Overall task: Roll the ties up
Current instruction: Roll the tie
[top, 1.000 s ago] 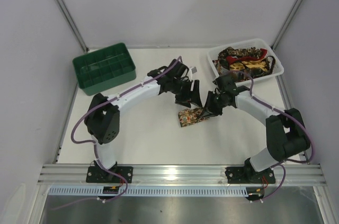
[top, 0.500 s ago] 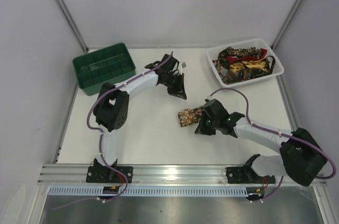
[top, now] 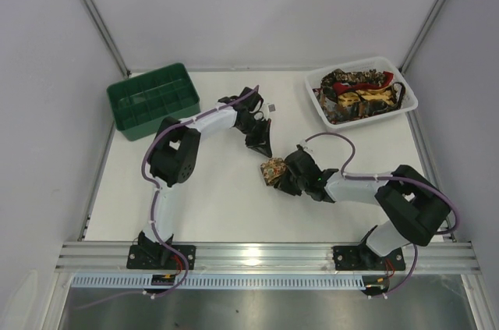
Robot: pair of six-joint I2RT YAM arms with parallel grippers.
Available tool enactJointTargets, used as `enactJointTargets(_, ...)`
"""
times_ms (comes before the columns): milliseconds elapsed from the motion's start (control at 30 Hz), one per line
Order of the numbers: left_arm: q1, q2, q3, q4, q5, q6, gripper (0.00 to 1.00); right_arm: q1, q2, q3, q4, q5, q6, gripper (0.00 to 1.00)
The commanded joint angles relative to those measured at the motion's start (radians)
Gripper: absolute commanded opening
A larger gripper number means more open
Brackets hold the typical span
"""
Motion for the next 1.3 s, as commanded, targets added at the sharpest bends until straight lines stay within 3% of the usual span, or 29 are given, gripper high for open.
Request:
enactJointTargets(0,0.007,-0.005,-0.009,-0.024,0.079,0.046,0.0,0.002,0.028,0.021,0.046,0.087,0.044,0.0)
enactJointTargets(333,-0.008,-0.074,-0.138,0.045,0.179,0.044,0.0,-0.025,0.088,0.099,0.019,0.093,0.031,0.0)
enactJointTargets(533,0.027,-0.065,-0.095,0.004,0.041,0.009,0.01,-0.029,0.014,0.058,-0.021,0.076,0.021,0.0)
enactJointTargets(633,0.053,-0.076,-0.057,-0.016,-0.037,-0.012,0.06,-0.038,-0.058,0.039,-0.102,0.076,0.022,0.0)
enactJointTargets(767,0.076,-0.106,-0.051,-0.03,-0.131,-0.042,0.28,-0.059,-0.211,0.053,-0.245,0.09,-0.045,0.0)
enactJointTargets(900,0.077,-0.14,-0.06,-0.045,-0.178,-0.04,0.32,-0.154,-0.268,0.114,-0.333,0.079,-0.227,0.0)
enactJointTargets(1067,0.077,-0.263,-0.181,-0.021,-0.211,-0.055,0.35,-0.303,-0.154,0.25,-0.296,-0.022,-0.407,0.0)
enactJointTargets(1133,0.076,-0.354,-0.236,-0.007,-0.215,-0.066,0.39,-0.355,-0.036,0.348,-0.284,-0.065,-0.464,0.0)
enactJointTargets(1267,0.076,-0.502,-0.414,0.051,-0.185,-0.1,0.5,-0.358,0.164,0.514,-0.354,-0.151,-0.521,0.0)
